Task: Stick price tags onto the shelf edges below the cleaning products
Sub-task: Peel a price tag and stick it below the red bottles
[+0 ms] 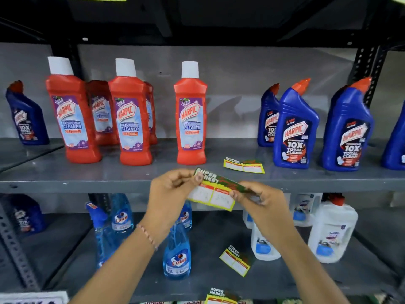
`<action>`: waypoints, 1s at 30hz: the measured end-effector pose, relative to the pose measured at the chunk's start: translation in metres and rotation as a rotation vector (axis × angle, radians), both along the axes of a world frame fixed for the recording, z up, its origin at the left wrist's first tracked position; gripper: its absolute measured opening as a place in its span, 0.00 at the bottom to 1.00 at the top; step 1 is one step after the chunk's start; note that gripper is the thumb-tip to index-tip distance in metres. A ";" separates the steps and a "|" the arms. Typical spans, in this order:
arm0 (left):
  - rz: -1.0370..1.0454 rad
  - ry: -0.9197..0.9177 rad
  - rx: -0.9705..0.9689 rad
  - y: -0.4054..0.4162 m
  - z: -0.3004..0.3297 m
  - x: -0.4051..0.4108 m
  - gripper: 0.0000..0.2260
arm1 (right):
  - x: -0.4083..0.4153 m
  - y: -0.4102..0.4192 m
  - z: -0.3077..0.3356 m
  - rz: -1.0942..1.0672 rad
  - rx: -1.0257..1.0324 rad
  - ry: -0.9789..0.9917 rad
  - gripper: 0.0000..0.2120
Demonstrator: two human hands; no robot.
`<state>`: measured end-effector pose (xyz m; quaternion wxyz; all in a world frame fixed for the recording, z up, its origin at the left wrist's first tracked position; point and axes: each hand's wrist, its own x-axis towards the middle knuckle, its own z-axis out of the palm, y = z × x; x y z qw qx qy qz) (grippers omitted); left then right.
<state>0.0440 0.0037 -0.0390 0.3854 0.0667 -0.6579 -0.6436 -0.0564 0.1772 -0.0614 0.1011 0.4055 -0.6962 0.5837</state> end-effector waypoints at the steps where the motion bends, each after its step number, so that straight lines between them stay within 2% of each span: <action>1: 0.037 0.001 0.057 -0.003 -0.010 0.011 0.02 | 0.007 -0.008 -0.003 0.032 -0.049 -0.048 0.16; 4: 0.163 -0.007 0.171 -0.020 -0.035 0.040 0.02 | 0.029 -0.040 -0.007 0.062 -0.029 0.022 0.25; 9: 0.323 0.007 0.298 -0.066 -0.049 0.074 0.02 | 0.064 -0.114 -0.013 -0.011 -0.019 0.239 0.09; 11: 0.367 0.015 0.300 -0.086 -0.047 0.083 0.02 | 0.076 -0.143 -0.016 -0.038 -0.015 0.254 0.08; 18: 0.447 -0.013 0.180 -0.142 -0.045 0.096 0.04 | 0.101 -0.206 -0.025 -0.195 -0.005 0.290 0.09; 25: 0.439 -0.029 0.108 -0.162 -0.043 0.093 0.06 | 0.107 -0.221 -0.027 -0.332 -0.036 0.335 0.08; 30: 0.461 -0.053 0.068 -0.167 -0.038 0.096 0.14 | 0.111 -0.224 -0.036 -0.448 -0.056 0.441 0.10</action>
